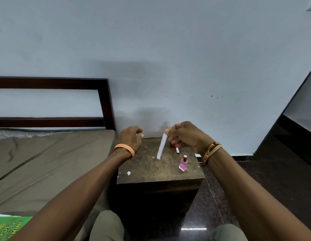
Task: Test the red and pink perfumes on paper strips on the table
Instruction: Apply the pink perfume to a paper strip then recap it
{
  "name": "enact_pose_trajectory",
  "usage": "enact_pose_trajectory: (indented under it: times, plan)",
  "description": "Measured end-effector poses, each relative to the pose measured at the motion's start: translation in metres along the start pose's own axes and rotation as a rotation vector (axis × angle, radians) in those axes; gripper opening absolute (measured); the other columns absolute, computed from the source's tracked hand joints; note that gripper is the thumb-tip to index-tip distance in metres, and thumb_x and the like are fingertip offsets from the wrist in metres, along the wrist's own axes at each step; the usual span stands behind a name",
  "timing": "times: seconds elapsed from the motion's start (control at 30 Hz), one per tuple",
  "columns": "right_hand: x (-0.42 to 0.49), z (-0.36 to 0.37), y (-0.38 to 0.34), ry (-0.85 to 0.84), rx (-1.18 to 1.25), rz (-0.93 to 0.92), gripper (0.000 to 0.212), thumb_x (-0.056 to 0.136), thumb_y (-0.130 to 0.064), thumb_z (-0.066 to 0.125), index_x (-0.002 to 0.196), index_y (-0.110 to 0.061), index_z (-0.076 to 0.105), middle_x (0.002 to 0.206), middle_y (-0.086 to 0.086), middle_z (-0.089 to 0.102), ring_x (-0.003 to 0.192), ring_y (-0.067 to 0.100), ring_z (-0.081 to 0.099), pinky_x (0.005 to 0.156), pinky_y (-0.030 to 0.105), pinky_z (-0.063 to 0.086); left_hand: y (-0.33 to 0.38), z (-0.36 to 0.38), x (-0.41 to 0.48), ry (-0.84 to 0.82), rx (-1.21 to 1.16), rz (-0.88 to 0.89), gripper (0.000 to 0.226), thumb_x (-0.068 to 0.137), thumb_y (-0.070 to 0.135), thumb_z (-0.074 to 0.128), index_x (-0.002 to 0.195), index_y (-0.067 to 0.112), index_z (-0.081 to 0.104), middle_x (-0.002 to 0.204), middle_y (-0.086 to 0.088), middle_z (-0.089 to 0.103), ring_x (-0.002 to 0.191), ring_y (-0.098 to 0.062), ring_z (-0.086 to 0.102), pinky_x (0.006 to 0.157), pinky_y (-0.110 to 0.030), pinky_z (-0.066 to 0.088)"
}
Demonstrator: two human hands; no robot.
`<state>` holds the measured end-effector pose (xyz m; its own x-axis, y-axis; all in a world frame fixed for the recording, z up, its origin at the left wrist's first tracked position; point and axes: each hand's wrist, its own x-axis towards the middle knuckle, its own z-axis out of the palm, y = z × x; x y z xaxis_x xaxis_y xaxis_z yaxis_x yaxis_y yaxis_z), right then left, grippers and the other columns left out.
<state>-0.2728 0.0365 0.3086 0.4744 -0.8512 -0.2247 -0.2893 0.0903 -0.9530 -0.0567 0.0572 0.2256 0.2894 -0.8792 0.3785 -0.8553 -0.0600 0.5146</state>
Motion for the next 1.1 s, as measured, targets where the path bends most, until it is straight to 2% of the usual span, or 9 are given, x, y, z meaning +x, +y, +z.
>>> enact_pose_trajectory:
  times: [0.1, 0.13, 0.2, 0.27, 0.33, 0.47, 0.63, 0.8, 1.1]
  plan:
    - [0.000, -0.004, -0.008, -0.068, 0.392, -0.085, 0.013, 0.093, -0.019, 0.065, 0.083, -0.010, 0.065, 0.073, 0.004, 0.065, 0.060, 0.011, 0.060, 0.059, 0.026, 0.054, -0.001, 0.000, 0.000, -0.011, 0.012, -0.003, 0.022, 0.088, 0.023, 0.061, 0.108, 0.015, 0.067, 0.107, -0.004, 0.069, 0.097, -0.020, 0.063, 0.082, -0.030, 0.047]
    - [0.003, -0.006, -0.009, -0.054, 0.411, -0.109, 0.012, 0.093, -0.019, 0.065, 0.084, -0.010, 0.065, 0.073, 0.004, 0.065, 0.060, 0.012, 0.060, 0.059, 0.026, 0.055, -0.002, 0.001, 0.001, -0.019, -0.004, -0.015, 0.021, 0.088, 0.024, 0.062, 0.106, 0.015, 0.068, 0.105, -0.003, 0.069, 0.094, -0.019, 0.063, 0.079, -0.027, 0.046]
    - [0.009, -0.004, 0.000, 0.019, 0.139, -0.109, 0.014, 0.093, -0.018, 0.066, 0.085, -0.006, 0.065, 0.072, 0.006, 0.065, 0.060, 0.013, 0.059, 0.058, 0.026, 0.053, -0.003, 0.005, 0.003, -0.046, -0.100, -0.076, 0.017, 0.085, 0.024, 0.066, 0.100, 0.016, 0.070, 0.097, -0.001, 0.072, 0.085, -0.014, 0.064, 0.077, -0.024, 0.048]
    - [0.017, 0.002, 0.017, 0.070, -0.118, -0.076, 0.017, 0.093, -0.016, 0.066, 0.082, -0.003, 0.067, 0.069, 0.007, 0.065, 0.060, 0.015, 0.058, 0.055, 0.026, 0.049, -0.005, 0.011, 0.004, -0.087, -0.265, -0.144, 0.009, 0.082, 0.022, 0.070, 0.090, 0.018, 0.073, 0.088, -0.001, 0.073, 0.079, -0.013, 0.066, 0.079, -0.029, 0.054]
    - [0.024, 0.008, 0.032, 0.078, -0.142, -0.039, 0.017, 0.093, -0.015, 0.065, 0.083, -0.002, 0.068, 0.067, 0.006, 0.064, 0.058, 0.013, 0.057, 0.052, 0.023, 0.049, -0.003, 0.014, 0.001, -0.188, -0.516, -0.243, 0.004, 0.081, 0.017, 0.072, 0.084, 0.018, 0.071, 0.086, -0.007, 0.074, 0.075, -0.018, 0.068, 0.076, -0.035, 0.058]
    - [0.037, 0.017, 0.051, 0.077, -0.162, -0.017, 0.016, 0.093, -0.014, 0.065, 0.088, 0.000, 0.069, 0.068, 0.007, 0.064, 0.059, 0.014, 0.055, 0.055, 0.025, 0.046, 0.009, 0.017, -0.008, -0.403, -0.824, -0.368, 0.006, 0.086, 0.010, 0.067, 0.091, 0.010, 0.067, 0.088, -0.012, 0.072, 0.074, -0.020, 0.066, 0.067, -0.029, 0.058]
    - [0.056, 0.027, 0.060, 0.078, -0.263, -0.012, 0.016, 0.093, -0.018, 0.065, 0.079, -0.011, 0.068, 0.072, 0.006, 0.066, 0.064, 0.014, 0.058, 0.059, 0.026, 0.048, 0.002, 0.027, -0.004, -0.486, -0.880, -0.414, 0.022, 0.078, 0.007, 0.074, 0.098, 0.005, 0.067, 0.091, -0.017, 0.072, 0.082, -0.027, 0.070, 0.074, -0.036, 0.059]
    - [0.077, 0.037, 0.071, 0.069, -0.221, -0.007, 0.015, 0.093, -0.016, 0.065, 0.083, -0.006, 0.070, 0.070, 0.005, 0.066, 0.065, 0.015, 0.058, 0.061, 0.028, 0.049, -0.011, 0.041, 0.000, -0.478, -0.948, -0.479, 0.027, 0.073, -0.002, 0.076, 0.098, 0.000, 0.066, 0.088, -0.019, 0.070, 0.084, -0.030, 0.070, 0.074, -0.041, 0.059]
    - [0.119, 0.064, 0.112, 0.062, 0.001, 0.127, 0.009, 0.091, -0.010, 0.066, 0.087, -0.003, 0.070, 0.073, 0.010, 0.067, 0.061, 0.015, 0.056, 0.055, 0.025, 0.046, -0.055, 0.077, 0.003, -0.378, -0.986, -0.608, 0.022, 0.074, -0.008, 0.073, 0.093, -0.001, 0.065, 0.083, -0.017, 0.068, 0.072, -0.022, 0.069, 0.067, -0.035, 0.061]
